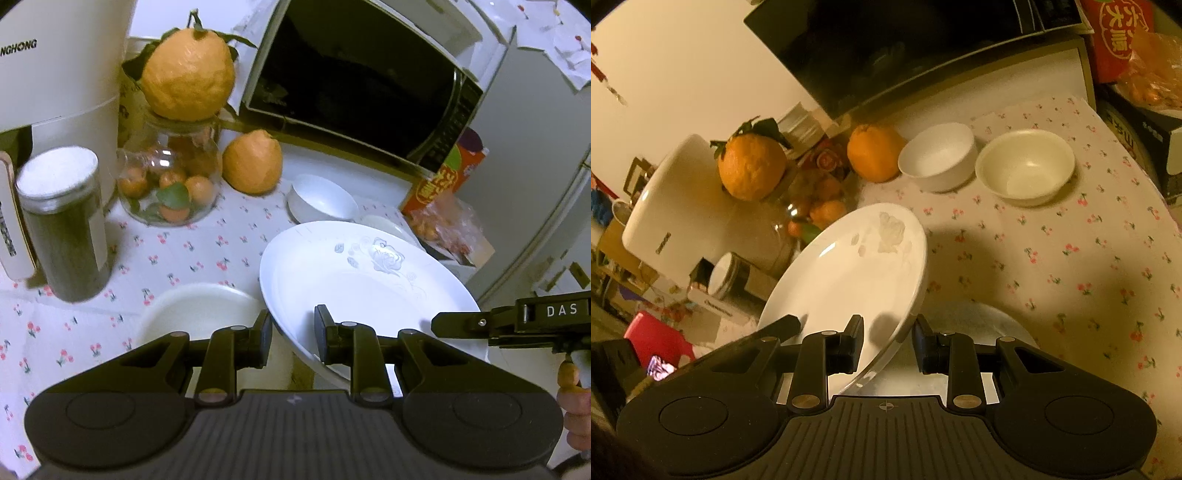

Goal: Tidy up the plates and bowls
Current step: 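Lower the white plate onto the blue-patterned plate stack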

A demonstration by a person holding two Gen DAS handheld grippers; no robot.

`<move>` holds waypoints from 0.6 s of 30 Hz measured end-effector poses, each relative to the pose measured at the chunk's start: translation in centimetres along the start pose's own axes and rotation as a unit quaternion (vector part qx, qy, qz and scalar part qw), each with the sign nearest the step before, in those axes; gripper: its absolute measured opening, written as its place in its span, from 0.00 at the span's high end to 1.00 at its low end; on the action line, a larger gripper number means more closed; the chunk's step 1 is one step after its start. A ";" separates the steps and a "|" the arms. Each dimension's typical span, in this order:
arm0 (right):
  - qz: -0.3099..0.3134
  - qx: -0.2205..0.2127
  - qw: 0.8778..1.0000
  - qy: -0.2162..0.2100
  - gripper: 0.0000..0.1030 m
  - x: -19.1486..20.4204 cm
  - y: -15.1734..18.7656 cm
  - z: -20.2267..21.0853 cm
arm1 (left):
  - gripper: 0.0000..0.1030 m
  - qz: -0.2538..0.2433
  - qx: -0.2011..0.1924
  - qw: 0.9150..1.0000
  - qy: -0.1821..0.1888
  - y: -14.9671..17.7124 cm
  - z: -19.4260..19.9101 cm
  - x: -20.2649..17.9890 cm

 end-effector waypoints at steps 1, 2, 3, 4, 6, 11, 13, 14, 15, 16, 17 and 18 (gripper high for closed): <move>0.003 0.002 1.000 0.002 0.73 -0.2 0.3 0.2 | 0.79 -0.001 0.003 1.000 0.003 0.3 0.1 -0.2; 0.006 0.004 1.000 0.004 0.73 -0.4 0.6 0.4 | 0.79 -0.002 0.006 1.000 0.006 0.5 0.2 -0.4; 0.008 0.005 1.000 0.005 0.73 -0.5 0.8 0.6 | 0.79 -0.004 0.009 1.000 0.009 0.7 0.2 -0.7; 0.010 0.008 1.000 0.007 0.73 -0.8 1.1 0.8 | 0.79 -0.007 0.011 1.000 0.012 0.9 0.3 -0.9; 0.010 0.011 1.000 0.008 0.73 -1.2 1.5 1.1 | 0.79 -0.011 0.016 1.000 0.019 1.3 0.5 -1.4; 0.007 0.016 1.000 0.007 0.73 -2.2 2.2 1.9 | 0.79 -0.005 0.032 0.999 0.033 2.4 0.6 -2.1; 0.006 0.019 1.000 0.007 0.73 -2.5 2.4 2.1 | 0.79 -0.003 0.038 0.999 0.036 2.9 0.4 -2.3; 0.007 0.022 1.000 0.007 0.73 -2.6 2.6 2.1 | 0.79 -0.001 0.042 0.998 0.036 3.1 0.4 -2.3; 0.008 0.025 1.000 0.007 0.73 -2.8 2.8 2.1 | 0.79 -0.002 0.044 0.998 0.036 3.3 0.3 -2.4; 0.009 0.029 1.000 0.008 0.73 -2.9 3.0 2.1 | 0.79 -0.005 0.047 0.998 0.036 3.5 0.2 -2.4; 0.010 0.034 0.999 0.008 0.73 -3.0 3.3 2.1 | 0.79 -0.009 0.049 0.998 0.035 3.6 0.1 -2.4; 0.011 0.039 0.999 0.010 0.73 -3.1 3.6 2.0 | 0.79 -0.012 0.052 0.998 0.034 3.8 0.1 -2.5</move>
Point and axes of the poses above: each gripper's, at about its wrist camera, not at the fingertips, and z roughly against the way its jaws point, x to its left, y to its underside, the point moved 10 cm from there along -z, roughly the way its jaws point, and after that the axes turned 15 degrees about -x, right-handed, at the moved point
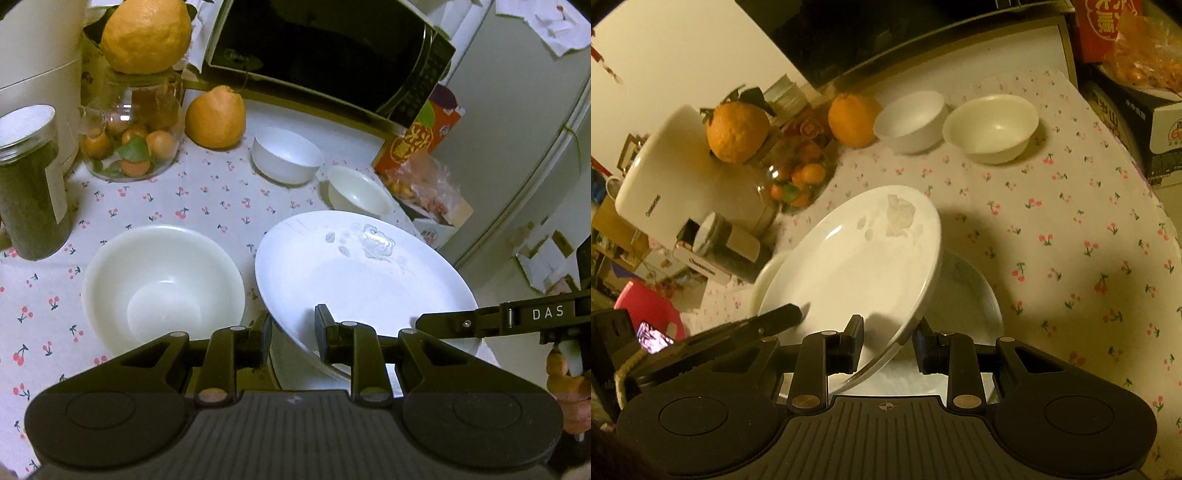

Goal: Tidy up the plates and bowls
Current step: 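Lower the white plate onto the blue-patterned plate stack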

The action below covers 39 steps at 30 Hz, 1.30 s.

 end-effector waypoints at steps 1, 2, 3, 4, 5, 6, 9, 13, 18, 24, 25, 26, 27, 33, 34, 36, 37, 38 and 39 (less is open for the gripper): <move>0.000 0.003 1.000 0.001 0.73 -0.1 0.2 -0.1 | 0.79 -0.001 0.003 1.000 -0.001 0.2 0.0 0.0; -0.001 0.006 1.000 0.001 0.73 -0.3 0.5 -0.1 | 0.79 -0.001 0.006 1.000 -0.001 0.4 0.0 0.0; -0.003 0.010 1.000 0.002 0.73 -0.4 0.6 -0.1 | 0.79 -0.004 0.009 1.000 -0.001 0.5 -0.1 0.0; -0.005 0.015 1.000 0.002 0.73 -0.5 0.8 -0.1 | 0.79 -0.006 0.011 1.000 -0.001 0.7 -0.1 0.0; -0.006 0.017 1.000 0.003 0.73 -0.6 0.9 -0.1 | 0.79 -0.009 0.013 1.000 -0.001 0.8 -0.1 -0.1; -0.008 0.020 1.000 0.004 0.73 -0.7 1.1 -0.1 | 0.79 -0.011 0.015 1.000 -0.001 1.0 -0.1 -0.1; -0.015 0.030 0.999 0.004 0.73 -1.0 1.7 -0.1 | 0.79 -0.024 0.018 1.000 0.000 1.3 -0.1 -0.2; -0.028 0.041 0.999 0.002 0.73 -1.4 2.4 -0.1 | 0.79 -0.041 0.020 0.999 0.002 1.6 0.0 -0.5; -0.048 0.053 0.997 -0.006 0.73 -1.7 3.4 0.1 | 0.79 -0.055 0.024 0.998 0.001 1.9 0.1 -0.6; -0.060 0.071 0.996 -0.010 0.73 -2.2 4.3 -0.1 | 0.79 -0.088 0.033 0.996 0.000 2.6 0.1 -1.0; -0.061 0.074 0.995 -0.010 0.73 -2.2 4.4 -0.1 | 0.80 -0.098 0.034 0.995 -0.002 2.7 0.1 -1.0; -0.062 0.078 0.995 -0.008 0.72 -2.4 4.5 -0.2 | 0.80 -0.108 0.034 0.994 -0.003 2.8 0.1 -1.1; -0.064 0.079 0.995 -0.007 0.72 -2.6 4.6 -0.2 | 0.80 -0.116 0.034 0.993 -0.004 2.8 0.0 -1.2; -0.056 0.081 0.995 -0.008 0.71 -2.5 4.6 0.0 | 0.81 -0.134 0.042 0.990 -0.013 3.1 -0.2 -1.2; -0.055 0.081 0.995 -0.007 0.71 -2.4 4.6 0.0 | 0.81 -0.139 0.042 0.989 -0.014 3.1 -0.2 -1.2; -0.051 0.084 0.995 -0.003 0.70 -2.4 4.6 0.0 | 0.81 -0.147 0.042 0.988 -0.015 3.1 -0.2 -1.3; -0.048 0.086 0.995 -0.002 0.70 -2.3 4.6 0.0 | 0.81 -0.151 0.042 0.988 -0.016 3.2 -0.2 -1.3; -0.046 0.087 0.995 0.001 0.70 -2.3 4.5 0.1 | 0.81 -0.155 0.042 0.987 -0.017 3.2 -0.3 -1.4; -0.046 0.088 0.995 0.002 0.68 -2.2 4.4 0.1 | 0.81 -0.158 0.044 0.986 -0.019 3.3 -0.3 -1.3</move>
Point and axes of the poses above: each gripper's, at about its wrist camera, not at the fingertips, and z roughly against the way its jaws point, x to its left, y to its underside, the point moved 10 cm from there along -z, roughly the way its jaws point, and after that the axes turned 15 degrees about -x, right-handed, at the moved point
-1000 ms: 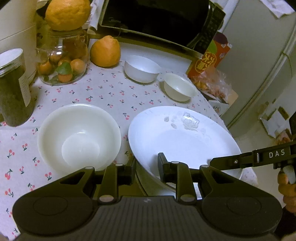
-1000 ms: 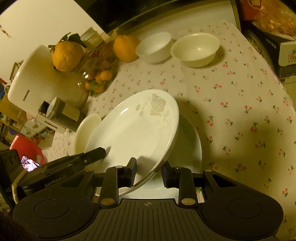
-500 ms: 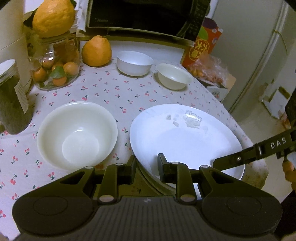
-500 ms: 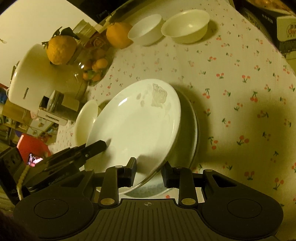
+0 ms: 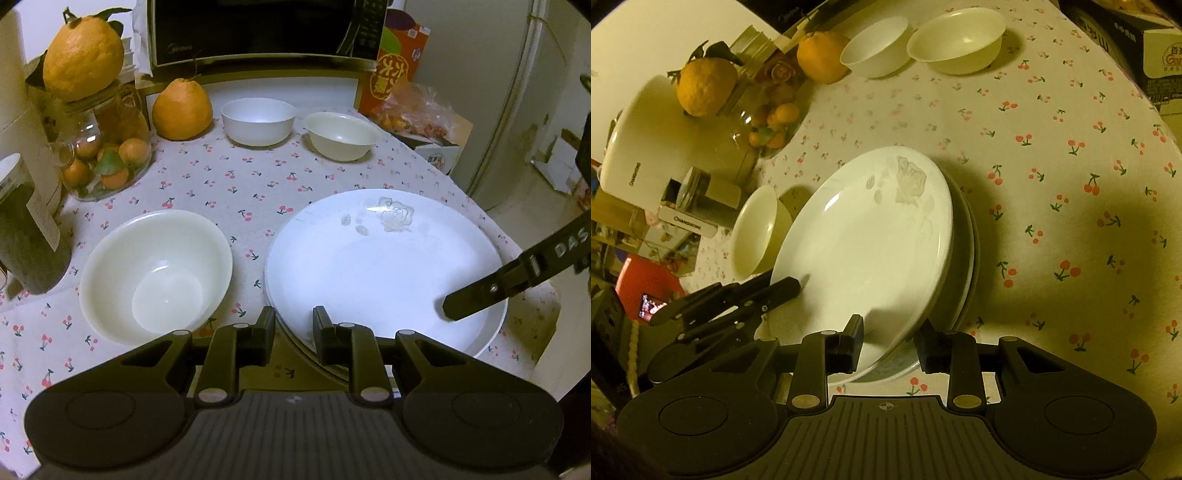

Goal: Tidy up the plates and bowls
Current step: 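Lower the white plate onto the blue-patterned plate stack, then open the left gripper to release the white plate rim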

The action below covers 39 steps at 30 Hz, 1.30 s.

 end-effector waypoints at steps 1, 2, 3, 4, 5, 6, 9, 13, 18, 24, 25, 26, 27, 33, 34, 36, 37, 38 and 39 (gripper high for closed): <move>0.001 0.000 1.000 0.000 0.65 0.1 -0.1 0.1 | 0.81 -0.002 0.001 1.000 0.000 0.1 0.0 0.0; 0.003 0.002 1.000 -0.002 0.62 0.3 -0.2 0.2 | 0.80 -0.003 0.003 1.000 -0.001 0.1 0.0 0.0; 0.005 0.004 1.000 -0.003 0.59 0.5 -0.2 0.2 | 0.80 -0.003 0.003 1.000 -0.002 0.1 -0.1 0.0; 0.006 0.005 1.000 -0.003 0.58 0.6 -0.2 0.3 | 0.80 -0.004 0.004 1.000 -0.002 0.1 -0.1 0.0; 0.008 0.006 1.000 -0.003 0.56 0.7 -0.2 0.3 | 0.80 -0.005 0.004 1.000 -0.003 0.1 -0.1 0.0; 0.009 0.008 1.000 -0.003 0.55 0.8 -0.2 0.3 | 0.79 -0.006 0.004 1.000 -0.003 0.1 -0.1 -0.1; 0.003 0.014 1.000 -0.007 0.51 0.9 -0.3 0.5 | 0.79 -0.013 0.005 1.000 -0.005 0.1 -0.2 -0.2; -0.003 0.018 1.000 -0.007 0.51 0.8 -0.6 1.0 | 0.78 -0.018 0.007 1.000 -0.006 0.1 -0.3 -0.2; -0.005 0.020 1.000 -0.005 0.49 0.5 -0.8 1.7 | 0.77 -0.020 0.008 1.000 -0.010 0.0 -0.3 -0.2; 0.007 0.014 1.000 0.007 0.41 -0.1 -1.2 2.2 | 0.76 -0.018 0.010 1.000 -0.012 0.0 -0.4 -0.1; 0.007 0.013 1.000 0.005 0.41 -0.1 -1.3 2.3 | 0.76 -0.019 0.011 1.000 -0.012 0.0 -0.4 -0.1; 0.005 0.011 1.000 0.002 0.39 -0.1 -1.4 2.4 | 0.75 -0.019 0.011 1.000 -0.012 0.0 -0.4 -0.1; 0.005 0.009 1.000 0.002 0.37 -0.1 -1.5 2.5 | 0.75 -0.019 0.012 1.000 -0.011 0.0 -0.4 -0.1; 0.008 -0.001 1.000 0.014 0.25 -0.6 -2.0 2.5 | 0.50 -0.017 0.015 1.000 -0.008 -0.1 -0.4 -0.2; 0.009 -0.003 1.000 0.016 0.23 -0.7 -2.1 2.5 | 0.48 -0.015 0.014 1.000 -0.007 -0.2 -0.3 -0.3; 0.012 -0.011 1.000 0.023 0.17 -0.8 -2.4 2.6 | 0.43 -0.014 0.012 1.000 -0.006 -0.3 -0.3 -0.3; 0.015 -0.016 0.999 0.027 0.17 -0.9 -2.6 2.5 | 0.41 -0.014 0.012 1.000 -0.006 -0.3 -0.2 -0.3; 0.018 -0.020 0.999 0.030 0.16 -1.0 -2.9 2.6 | 0.37 -0.012 0.010 1.000 -0.006 -0.4 -0.2 -0.3; 0.021 -0.027 0.999 0.036 0.15 -1.1 -3.2 2.6 | 0.33 -0.010 0.008 1.000 -0.005 -0.6 -0.2 -0.4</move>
Point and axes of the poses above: each gripper's, at about its wrist camera, not at the fingertips, and z roughly against the way its jaws point, x to its left, y to its underside, the point moved 10 cm from there along -z, roughly the way its jaws point, and after that the axes turned 15 degrees about -x, right-handed, at the moved point
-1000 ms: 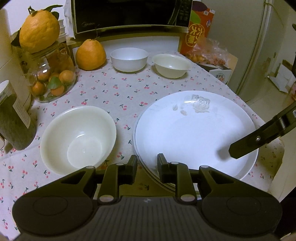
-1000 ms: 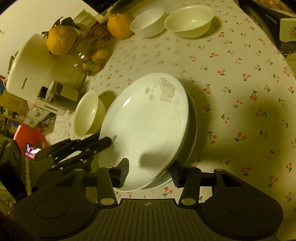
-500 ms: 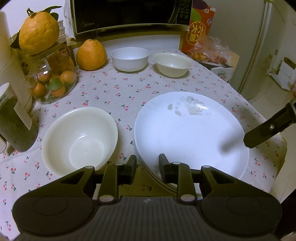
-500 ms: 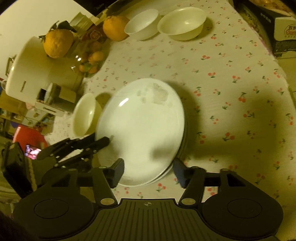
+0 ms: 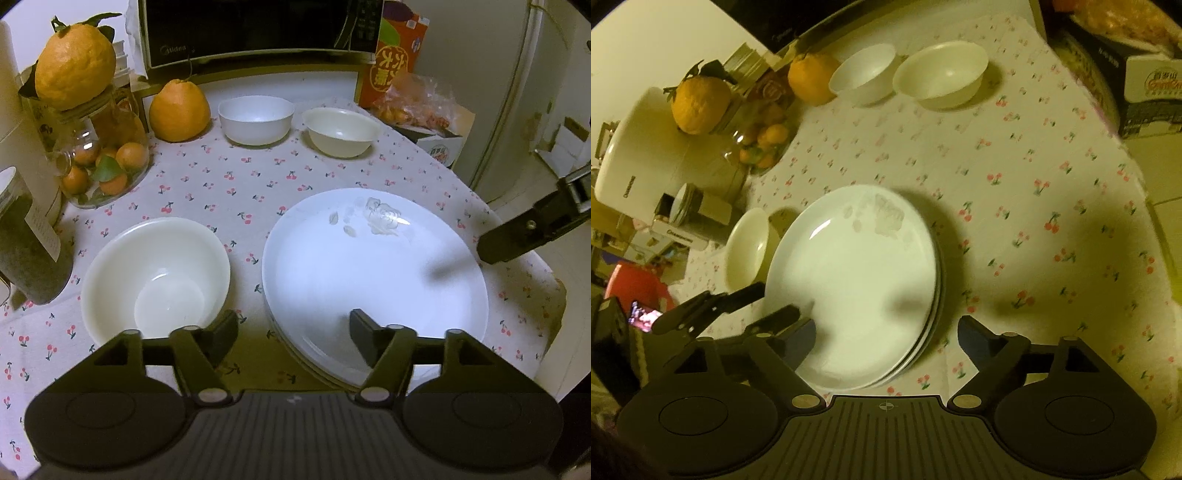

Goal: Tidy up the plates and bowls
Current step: 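Open the left gripper to release the white plate rim, then move the left gripper toward the white bowl beside the microwave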

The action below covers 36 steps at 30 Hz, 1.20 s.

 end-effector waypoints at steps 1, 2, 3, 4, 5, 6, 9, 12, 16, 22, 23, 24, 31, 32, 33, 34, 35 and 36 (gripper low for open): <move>0.003 -0.005 1.000 0.004 0.15 -0.1 -0.2 0.0 | 0.32 0.002 -0.002 1.000 0.001 -0.2 0.1 -0.1; 0.006 -0.013 1.000 0.011 0.15 -0.2 -0.6 0.1 | 0.31 0.004 -0.004 1.000 0.002 -0.3 0.1 -0.1; 0.008 -0.018 1.000 0.014 0.15 -0.3 -0.8 0.1 | 0.30 0.006 -0.006 1.000 0.002 -0.5 0.1 -0.2; 0.010 -0.024 1.000 0.018 0.15 -0.4 -1.0 0.2 | 0.30 0.006 -0.009 1.000 0.003 -0.7 0.2 -0.2; 0.010 -0.030 0.999 0.020 0.15 -0.5 -1.3 0.3 | 0.28 0.007 -0.012 1.000 0.002 -1.0 0.2 -0.3; 0.010 -0.034 0.999 0.021 0.15 -0.5 -1.5 0.3 | 0.26 0.007 -0.015 1.000 0.002 -1.2 0.2 -0.3; 0.010 -0.052 0.998 0.022 0.15 -0.4 -2.5 0.5 | 0.22 0.009 -0.024 1.000 -0.001 -2.0 0.3 -0.4; 0.018 -0.071 0.997 0.024 0.15 0.0 -3.5 0.7 | 0.17 0.016 -0.036 0.999 -0.006 -2.9 0.3 -0.3; 0.042 -0.096 0.994 0.017 0.14 1.2 -4.5 0.6 | 0.16 0.027 -0.053 0.998 -0.014 -4.1 0.3 -0.1; 0.066 -0.120 0.990 0.011 0.13 2.7 -5.7 0.1 | 0.16 0.044 -0.074 0.996 -0.036 -5.6 -0.1 0.7; 0.068 -0.125 0.990 0.012 0.13 2.9 -5.9 0.0 | 0.16 0.048 -0.076 0.995 -0.040 -5.7 -0.1 1.0; 0.069 -0.129 0.989 0.014 0.13 2.9 -6.2 -0.1 | 0.16 0.053 -0.078 0.995 -0.045 -5.9 -0.2 1.2; 0.035 -0.144 0.989 0.025 0.13 2.2 -8.3 -0.9 | 0.12 0.072 -0.092 0.990 -0.078 -7.7 -0.6 2.4; 0.032 -0.146 0.988 0.024 0.13 2.1 -8.7 -0.9 | 0.11 0.073 -0.095 0.989 -0.082 -8.1 -0.7 2.4; 0.030 -0.149 0.988 0.024 0.13 2.1 -9.0 -1.0 | 0.10 0.074 -0.098 0.989 -0.086 -8.5 -0.7 2.5; 0.029 -0.151 0.988 0.023 0.13 2.1 -9.4 -1.0 | 0.10 0.075 -0.100 0.988 -0.090 -8.9 -0.8 2.6; 0.029 -0.153 0.988 0.022 0.13 2.1 -9.7 -1.0 | 0.08 0.076 -0.101 0.988 -0.093 -9.1 -0.9 2.7; 0.028 -0.154 0.987 0.023 0.13 2.1 -10.1 -1.1 | 0.07 0.076 -0.100 0.987 -0.096 -9.4 -1.1 2.9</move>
Point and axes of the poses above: each gripper's, at about its wrist camera, not at the fingertips, and z roughly against the way its jaws point, x to its left, y to its underside, the point moved 10 cm from there along -z, roughly the way its jaws point, and after that the axes turned 15 degrees about -x, right-handed, at the moved point
